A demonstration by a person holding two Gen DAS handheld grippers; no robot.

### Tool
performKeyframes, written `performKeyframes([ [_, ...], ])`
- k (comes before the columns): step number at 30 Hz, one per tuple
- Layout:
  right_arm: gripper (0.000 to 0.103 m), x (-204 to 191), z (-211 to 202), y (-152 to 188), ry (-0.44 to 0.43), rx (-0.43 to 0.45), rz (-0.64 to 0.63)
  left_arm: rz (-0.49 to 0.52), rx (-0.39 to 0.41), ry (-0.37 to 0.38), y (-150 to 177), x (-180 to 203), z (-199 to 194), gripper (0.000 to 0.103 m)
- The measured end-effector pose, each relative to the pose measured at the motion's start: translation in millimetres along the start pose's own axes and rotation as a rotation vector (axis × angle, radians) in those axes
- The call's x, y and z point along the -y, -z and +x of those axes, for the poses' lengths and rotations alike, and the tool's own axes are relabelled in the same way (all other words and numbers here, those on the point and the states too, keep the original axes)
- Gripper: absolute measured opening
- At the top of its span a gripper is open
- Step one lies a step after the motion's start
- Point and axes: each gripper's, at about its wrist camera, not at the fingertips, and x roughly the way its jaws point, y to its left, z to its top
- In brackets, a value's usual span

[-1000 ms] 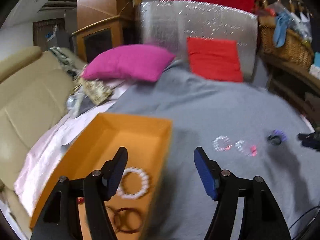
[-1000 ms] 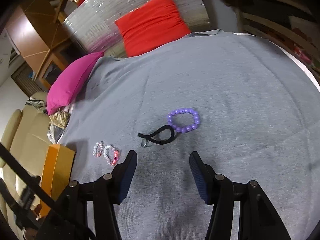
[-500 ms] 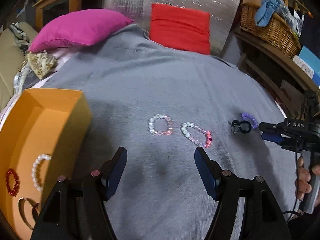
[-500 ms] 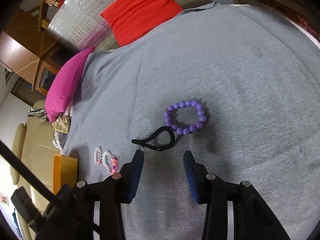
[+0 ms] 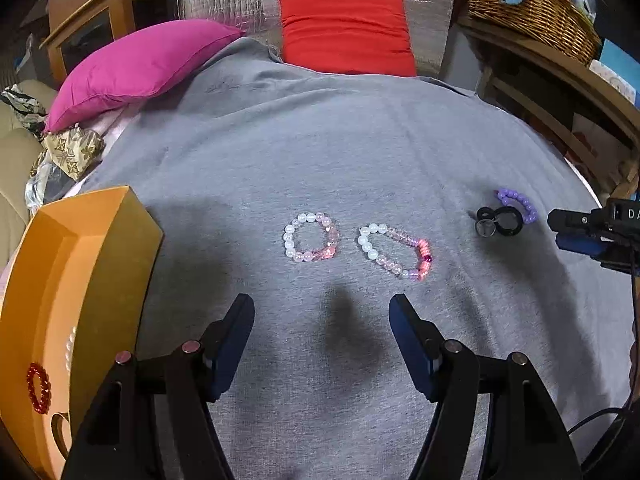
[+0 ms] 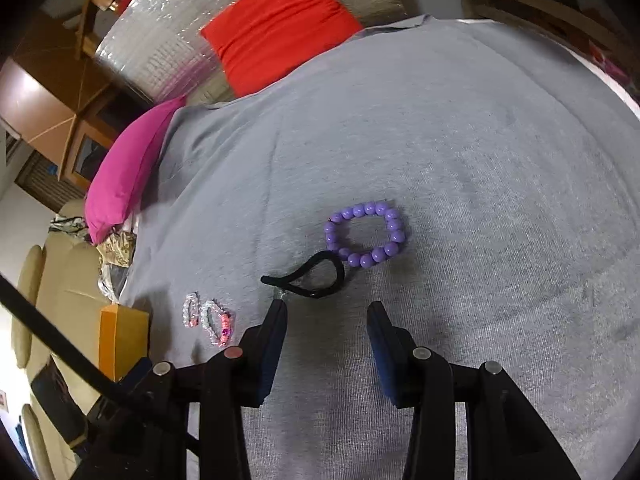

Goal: Organize jewelry
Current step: 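Move both tools back over the pink-and-white bead bracelets, then move the right tool to the purple bead bracelet and close on it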

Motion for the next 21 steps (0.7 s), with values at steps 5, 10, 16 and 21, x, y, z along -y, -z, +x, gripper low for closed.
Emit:
performKeyframes([
  [5, 0.044, -2.1, 4.4, -3.9, 0.010, 0.031, -0.012, 0.008, -0.008, -0.004, 4.3, -3.2, -0.7, 0.070],
  [10, 0.044, -0.8, 29.0, -10.3, 0.023, 0.002, 0.022, 0.014, -0.011, -0.004, 7.1, -4.7, -1.2, 0.071],
  [16, 0.044, -4.7, 46.0, -19.3, 0.061, 0.023, 0.021, 0.025, -0.005, 0.012, 7.2, -5.7, -3.4, 0.070],
  [21, 0.017, -8.7, 52.8, -21.0, 0.107, 0.030, -0.004, 0.029, -0.005, 0.027, 3.6, -0.8, -4.0, 0.071],
])
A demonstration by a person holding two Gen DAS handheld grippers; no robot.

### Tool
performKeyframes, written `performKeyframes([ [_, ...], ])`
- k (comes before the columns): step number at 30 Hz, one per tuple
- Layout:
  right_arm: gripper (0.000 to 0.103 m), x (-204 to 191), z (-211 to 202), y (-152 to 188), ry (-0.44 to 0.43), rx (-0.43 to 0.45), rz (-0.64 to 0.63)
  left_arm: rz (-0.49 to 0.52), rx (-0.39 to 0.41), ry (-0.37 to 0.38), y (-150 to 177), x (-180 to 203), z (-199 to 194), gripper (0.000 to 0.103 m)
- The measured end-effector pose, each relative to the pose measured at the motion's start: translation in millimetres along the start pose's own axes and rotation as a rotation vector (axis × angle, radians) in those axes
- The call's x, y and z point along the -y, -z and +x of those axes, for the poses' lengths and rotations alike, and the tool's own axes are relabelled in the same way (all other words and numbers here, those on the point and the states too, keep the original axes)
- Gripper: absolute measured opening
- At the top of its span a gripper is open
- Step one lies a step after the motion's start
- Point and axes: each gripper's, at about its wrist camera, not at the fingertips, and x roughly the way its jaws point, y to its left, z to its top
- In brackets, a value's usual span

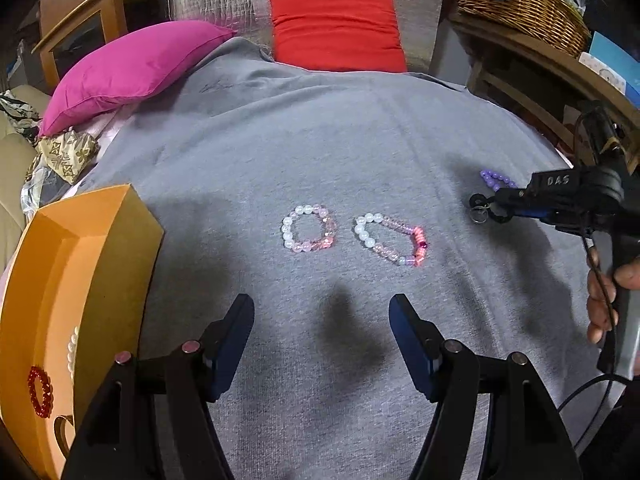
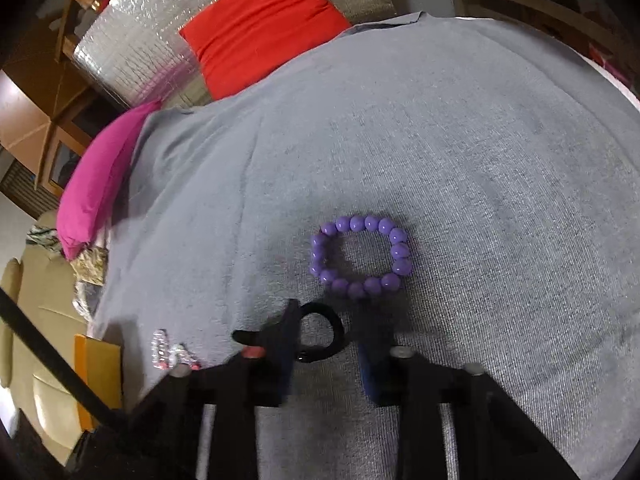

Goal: Organize jewelry
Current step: 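Move the right tool to the purple bead bracelet and close on it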

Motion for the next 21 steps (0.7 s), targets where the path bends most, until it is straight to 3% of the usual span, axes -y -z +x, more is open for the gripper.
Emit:
performKeyframes([
  [2, 0.011, -0.1, -1.5, -0.1, 0.008, -0.002, -0.007, 0.005, 0.006, 0.003, -3.2, 0.8, -0.2, 0.071],
  [10, 0.010, 5.7, -28.6, 5.8, -0.078, 0.013, -0.002, -0.111, -0.018, -0.007, -13.6, -27.1, 14.6, 0.070],
  [16, 0.011, 20.6, -40.1, 1.4, -0.095, 0.015, 0.026, -0.142, -0.027, -0.023, -20.0, -35.2, 30.3, 0.070],
  [19, 0.024, 38.7, -47.9, -6.2, -0.069, 0.038, 0.080, -0.153, -0.013, -0.005, -24.5, -33.9, 36.1, 0.070],
  [21, 0.045, 51.3, -50.1, -12.6, -0.068, 0.069, 0.117, -0.137, 0.002, -0.010, -27.4, -31.4, 39.7, 0.070],
])
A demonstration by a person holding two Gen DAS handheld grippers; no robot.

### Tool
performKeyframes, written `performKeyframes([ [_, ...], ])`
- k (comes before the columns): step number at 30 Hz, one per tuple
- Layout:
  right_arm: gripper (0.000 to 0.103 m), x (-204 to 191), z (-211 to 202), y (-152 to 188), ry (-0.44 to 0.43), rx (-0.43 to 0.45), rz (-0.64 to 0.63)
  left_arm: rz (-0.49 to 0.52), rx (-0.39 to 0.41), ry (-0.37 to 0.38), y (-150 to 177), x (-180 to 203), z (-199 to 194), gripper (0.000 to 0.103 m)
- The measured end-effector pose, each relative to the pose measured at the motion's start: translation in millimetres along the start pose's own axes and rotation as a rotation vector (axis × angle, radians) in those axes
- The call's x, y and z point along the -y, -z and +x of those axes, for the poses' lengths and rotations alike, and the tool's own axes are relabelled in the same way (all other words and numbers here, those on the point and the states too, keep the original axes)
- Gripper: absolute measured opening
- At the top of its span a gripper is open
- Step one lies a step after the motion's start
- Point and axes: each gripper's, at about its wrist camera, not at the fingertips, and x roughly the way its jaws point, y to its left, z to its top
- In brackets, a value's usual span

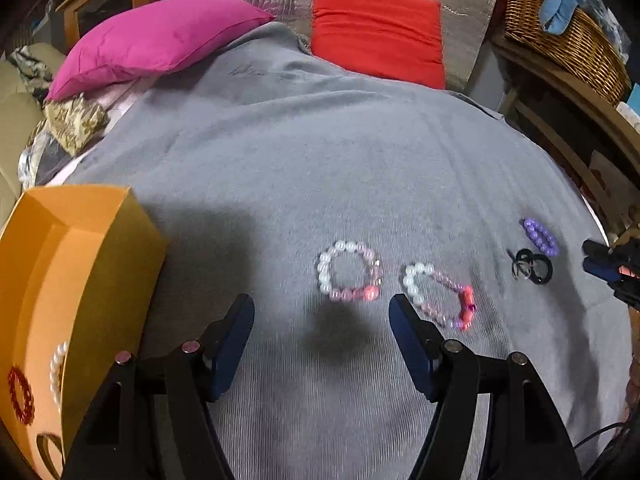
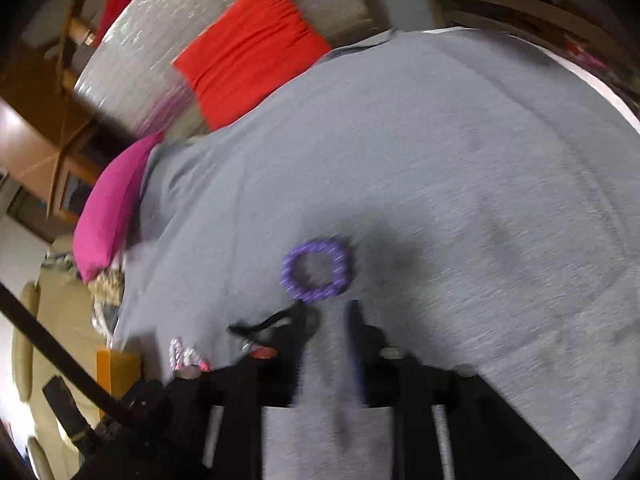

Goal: Organize jewelry
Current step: 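Move the right tool to the purple bead bracelet and close on it, then close the left tool on a pink-and-white bead bracelet while the right tool holds the purple bracelet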

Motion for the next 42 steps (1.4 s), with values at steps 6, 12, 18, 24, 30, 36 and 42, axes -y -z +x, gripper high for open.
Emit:
performKeyframes([
  [6, 0.046, -2.0, 13.2, -8.4, 0.042, 0.007, -0.033, 0.000, 0.000, 0.014, -6.8, -3.7, 16.2, 0.059],
  [12, 0.043, -15.5, 35.9, -14.2, 0.114, 0.009, -0.094, -0.032, -0.006, 0.032, -9.5, -8.2, 21.8, 0.052],
  [18, 0.020, -25.2, 53.6, -9.5, 0.224, 0.010, -0.197, -0.031, -0.039, 0.046, -10.6, -8.0, 34.5, 0.052],
  [24, 0.010, -35.5, 49.3, -7.0, 0.212, 0.017, -0.228, 0.017, -0.049, 0.062, -9.3, 2.6, 39.1, 0.026],
  [30, 0.011, -34.5, 22.6, -3.2, 0.158, 0.036, -0.224, 0.063, -0.053, 0.067, -6.2, 11.8, 33.4, 0.009],
  [36, 0.010, -32.2, -0.6, 6.9, 0.098, 0.012, -0.214, 0.087, -0.052, 0.076, -0.4, 14.2, 20.4, 0.009],
  [42, 0.011, -30.7, -14.8, 15.8, 0.035, -0.012, -0.201, 0.122, -0.045, 0.094, 9.8, 19.6, -0.5, 0.008],
])
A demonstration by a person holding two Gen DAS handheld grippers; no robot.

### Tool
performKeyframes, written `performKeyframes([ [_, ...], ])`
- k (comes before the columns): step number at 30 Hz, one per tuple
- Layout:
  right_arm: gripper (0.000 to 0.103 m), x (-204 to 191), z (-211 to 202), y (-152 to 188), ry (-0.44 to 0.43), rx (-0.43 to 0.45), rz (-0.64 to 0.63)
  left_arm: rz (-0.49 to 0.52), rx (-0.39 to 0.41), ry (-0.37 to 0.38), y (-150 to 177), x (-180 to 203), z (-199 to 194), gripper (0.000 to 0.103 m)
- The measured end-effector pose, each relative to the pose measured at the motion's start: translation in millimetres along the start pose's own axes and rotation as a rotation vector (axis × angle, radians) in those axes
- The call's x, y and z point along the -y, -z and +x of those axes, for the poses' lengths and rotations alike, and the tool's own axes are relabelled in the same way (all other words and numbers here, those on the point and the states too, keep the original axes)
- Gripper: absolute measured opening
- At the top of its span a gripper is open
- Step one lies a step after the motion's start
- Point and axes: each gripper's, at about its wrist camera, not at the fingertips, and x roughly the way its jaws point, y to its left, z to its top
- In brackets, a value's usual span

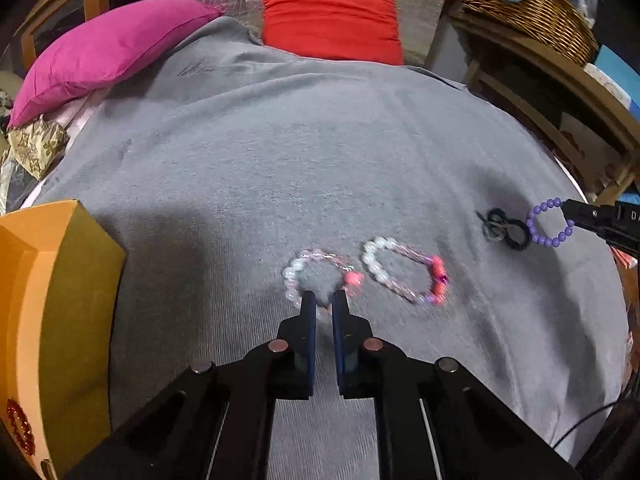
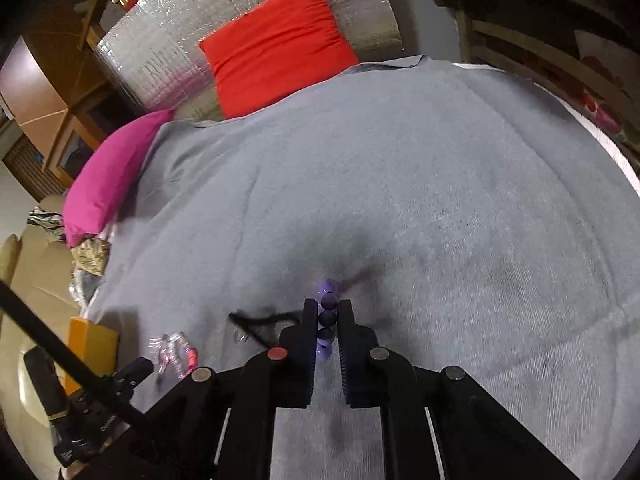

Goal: Organize jewelry
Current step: 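Close the left tool on a pink-and-white bead bracelet while the right tool holds the purple bracelet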

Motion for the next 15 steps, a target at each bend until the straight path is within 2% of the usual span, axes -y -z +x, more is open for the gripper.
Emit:
performKeyframes([
  [3, 0.011, -1.8, -7.0, 6.6, -0.011, 0.000, -0.013, 0.019, 0.011, -0.006, 4.1, 0.4, -7.6, 0.008],
  [6, 0.011, 1.2, -5.6, 8.8, -0.008, -0.019, -0.010, 0.009, 0.010, -0.051, 4.1, -7.0, -8.9, 0.008],
  [8, 0.011, 5.8, -0.9, 6.8, -0.003, -0.037, 0.004, 0.000, 0.007, -0.068, 1.0, -12.0, -5.3, 0.014],
  [12, 0.011, 11.4, 2.5, 4.9, 0.014, -0.058, 0.014, -0.026, -0.011, -0.054, -4.5, -14.3, 7.3, 0.032],
  [15, 0.011, 19.7, 7.9, 4.3, 0.038, -0.084, 0.031, -0.023, -0.028, -0.058, -7.5, -10.9, 17.8, 0.035],
])
